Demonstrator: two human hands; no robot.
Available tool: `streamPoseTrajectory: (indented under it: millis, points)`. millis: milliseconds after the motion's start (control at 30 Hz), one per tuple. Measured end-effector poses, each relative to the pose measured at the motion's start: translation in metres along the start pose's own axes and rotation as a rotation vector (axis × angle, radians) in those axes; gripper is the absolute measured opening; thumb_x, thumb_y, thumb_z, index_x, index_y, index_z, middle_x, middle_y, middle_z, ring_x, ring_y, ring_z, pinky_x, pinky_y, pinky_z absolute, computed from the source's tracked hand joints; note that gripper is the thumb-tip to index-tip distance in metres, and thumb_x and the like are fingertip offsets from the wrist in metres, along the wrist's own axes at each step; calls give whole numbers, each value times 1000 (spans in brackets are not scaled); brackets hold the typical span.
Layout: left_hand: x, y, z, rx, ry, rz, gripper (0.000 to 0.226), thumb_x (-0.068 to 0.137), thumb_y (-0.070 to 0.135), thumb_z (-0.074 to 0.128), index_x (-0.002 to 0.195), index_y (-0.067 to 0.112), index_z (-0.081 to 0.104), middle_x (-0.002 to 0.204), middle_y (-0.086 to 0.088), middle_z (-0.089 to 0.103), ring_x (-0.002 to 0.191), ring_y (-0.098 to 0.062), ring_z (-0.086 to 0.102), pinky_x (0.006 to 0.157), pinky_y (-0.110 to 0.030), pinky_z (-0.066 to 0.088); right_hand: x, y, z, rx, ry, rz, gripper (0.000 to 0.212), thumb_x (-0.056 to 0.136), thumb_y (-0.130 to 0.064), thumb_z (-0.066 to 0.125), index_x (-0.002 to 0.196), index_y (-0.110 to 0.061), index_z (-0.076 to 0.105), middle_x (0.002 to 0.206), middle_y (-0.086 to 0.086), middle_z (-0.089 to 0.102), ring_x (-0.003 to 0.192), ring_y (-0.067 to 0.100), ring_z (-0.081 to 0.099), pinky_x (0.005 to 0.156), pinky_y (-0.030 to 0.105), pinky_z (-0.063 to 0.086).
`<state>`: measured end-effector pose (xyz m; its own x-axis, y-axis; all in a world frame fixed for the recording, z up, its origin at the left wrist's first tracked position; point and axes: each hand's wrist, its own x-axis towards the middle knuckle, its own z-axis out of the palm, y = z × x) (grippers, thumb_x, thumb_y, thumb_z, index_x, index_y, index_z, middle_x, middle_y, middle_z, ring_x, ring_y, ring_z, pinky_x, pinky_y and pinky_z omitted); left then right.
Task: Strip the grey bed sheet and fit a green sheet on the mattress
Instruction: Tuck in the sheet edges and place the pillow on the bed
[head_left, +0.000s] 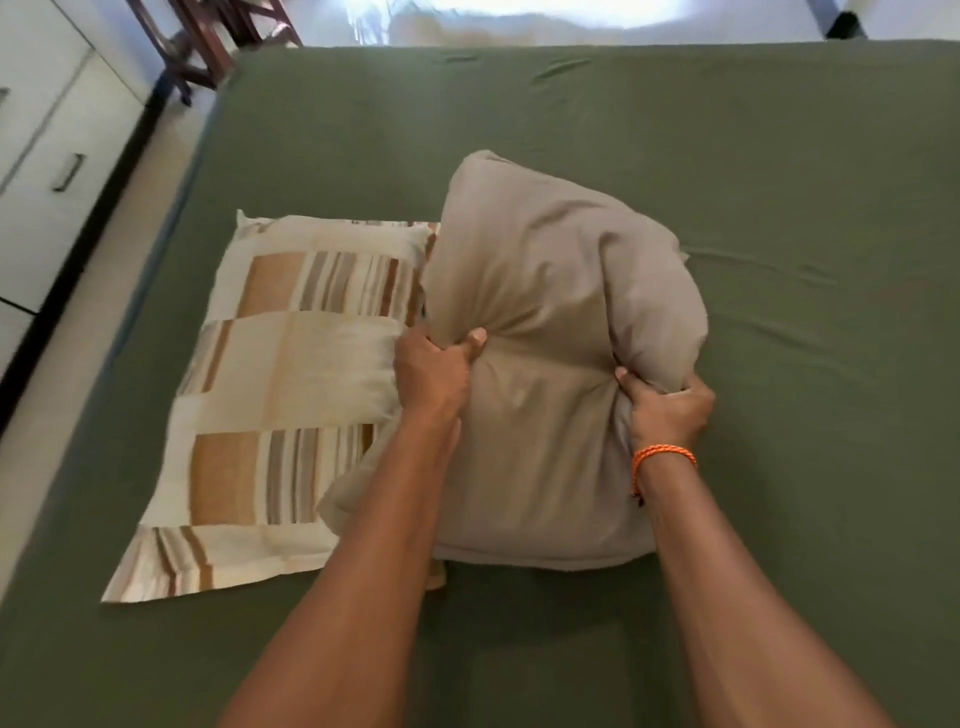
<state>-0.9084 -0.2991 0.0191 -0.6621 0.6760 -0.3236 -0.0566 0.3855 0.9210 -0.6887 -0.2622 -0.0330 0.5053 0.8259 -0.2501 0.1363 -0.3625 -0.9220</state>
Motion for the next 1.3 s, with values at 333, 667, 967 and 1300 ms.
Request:
streamPoseTrajectory:
  millis: [333, 667, 967, 1300]
  points:
    - [68, 29, -256, 62, 261, 110, 50, 80, 32, 91, 123, 13, 72, 106, 0, 76, 92, -12, 74, 81, -28, 61, -188, -69, 157, -199, -202, -128, 63, 67, -55, 84, 115, -17, 67, 112, 6, 75, 103, 33, 70, 82, 44, 57]
    - [49, -76, -267, 744, 286, 68, 68, 102, 39, 61, 163, 32, 33, 174, -6, 16, 159, -29, 17, 129, -56, 12, -250, -20, 190, -530, -254, -195, 74, 88, -53, 70, 149, -20, 43, 137, 10, 56, 124, 35, 54, 100, 46, 44]
    - [-17, -60, -82, 663, 37, 819, 24, 87, 10, 56, 104, 12, 73, 123, -8, 66, 114, -32, 58, 113, -46, 40, -150, 31, 139, -286, -486, -265, 34, 102, -41, 46, 91, -18, 68, 83, 3, 69, 75, 19, 56, 70, 39, 45]
    - [8, -155, 144, 761, -527, 685, 40, 105, 26, 43, 139, 17, 61, 151, -4, 55, 141, -23, 46, 118, -39, 39, 37, 134, 56, -749, -64, -449, 42, 97, -30, 57, 135, -14, 59, 137, 10, 58, 127, 31, 54, 102, 44, 44]
